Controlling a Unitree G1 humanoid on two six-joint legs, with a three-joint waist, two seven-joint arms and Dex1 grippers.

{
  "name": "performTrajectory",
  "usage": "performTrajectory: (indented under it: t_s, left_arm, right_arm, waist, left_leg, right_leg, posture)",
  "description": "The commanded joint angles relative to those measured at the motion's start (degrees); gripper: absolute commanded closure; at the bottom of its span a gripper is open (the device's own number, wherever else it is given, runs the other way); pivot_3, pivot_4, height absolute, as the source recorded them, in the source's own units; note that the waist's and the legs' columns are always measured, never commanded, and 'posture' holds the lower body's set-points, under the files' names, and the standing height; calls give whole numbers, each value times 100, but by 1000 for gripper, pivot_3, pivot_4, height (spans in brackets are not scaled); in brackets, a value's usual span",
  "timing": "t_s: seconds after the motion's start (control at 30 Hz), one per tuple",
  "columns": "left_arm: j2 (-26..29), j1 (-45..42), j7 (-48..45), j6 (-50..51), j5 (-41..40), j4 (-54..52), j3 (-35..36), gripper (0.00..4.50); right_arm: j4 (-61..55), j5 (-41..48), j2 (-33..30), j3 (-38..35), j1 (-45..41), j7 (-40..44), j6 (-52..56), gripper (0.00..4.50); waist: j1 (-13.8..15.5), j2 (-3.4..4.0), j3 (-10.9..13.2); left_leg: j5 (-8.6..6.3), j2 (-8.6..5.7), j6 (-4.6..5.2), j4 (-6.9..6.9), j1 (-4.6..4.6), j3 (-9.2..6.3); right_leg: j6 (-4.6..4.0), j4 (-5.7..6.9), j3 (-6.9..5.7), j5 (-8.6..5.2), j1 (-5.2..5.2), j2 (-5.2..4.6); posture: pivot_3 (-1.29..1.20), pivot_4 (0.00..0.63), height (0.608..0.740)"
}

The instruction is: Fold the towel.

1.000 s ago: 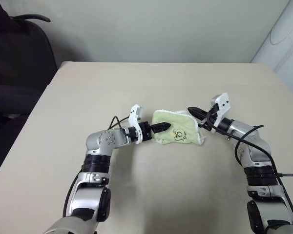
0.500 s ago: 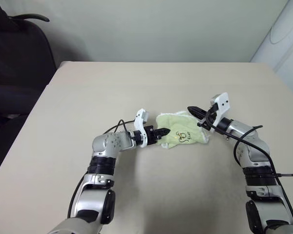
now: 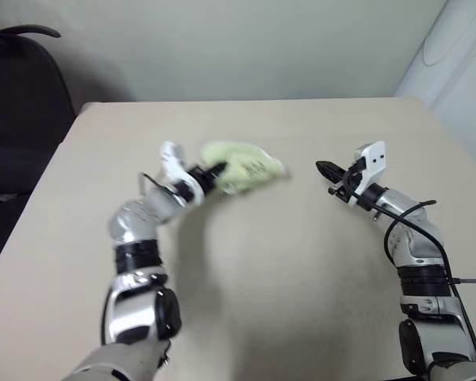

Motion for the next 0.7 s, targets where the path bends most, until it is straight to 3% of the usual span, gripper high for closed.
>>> performTrajectory:
  t_s: [0.03,0.2,0.27,0.47,0.7]
  left_arm:
    - [769,-403,310,-858,71,583,672,4462]
    - [1626,-14,656,-1820,342,1500,1223,4462]
    - [1587,407,925,-1916,178,1654,1622,4462]
    - [1085,1488,1172,-1718,-67,1099,1821,4462]
    - [758,2181,1296,-1546,-684,48,2019,2221]
  right_arm:
    - [-59,68,-64,-125,-66,22,-113,4500]
    - [77,22,-28,-72,-76,93,-199,4500]
    - [150,7,-24,-69,-84,113,-250,4500]
    - [259,-2,-34,-54,-119,141,-294,4500]
    - [331,0,12,24,-189,181,-300,4500]
  waist:
    - [-11,0,0]
    - [-41,0,0]
    - [-42,2,-1]
    - [1,-13,4]
    - [-97,-13,4]
  left_leg:
    - [0,-1,0,-6,-1,1]
    - [0,-4,1,-17,-20,0]
    - [-1,-6,2,-16,-23,-1]
    - [-1,-8,4,-7,-48,-4]
    - [4,-6,-4,-9,-19,10]
  right_leg:
    - [0,-3,1,0,-4,0]
    - [-1,-12,13,-1,-23,-1]
    - [-1,-12,14,-1,-25,-3]
    - [-1,-8,11,-1,-47,-5]
    - [-7,14,19,3,-38,-4]
  posture:
    - [0,150,740]
    - [0,150,740]
    - [0,150,740]
    - [0,150,740]
    - [0,150,740]
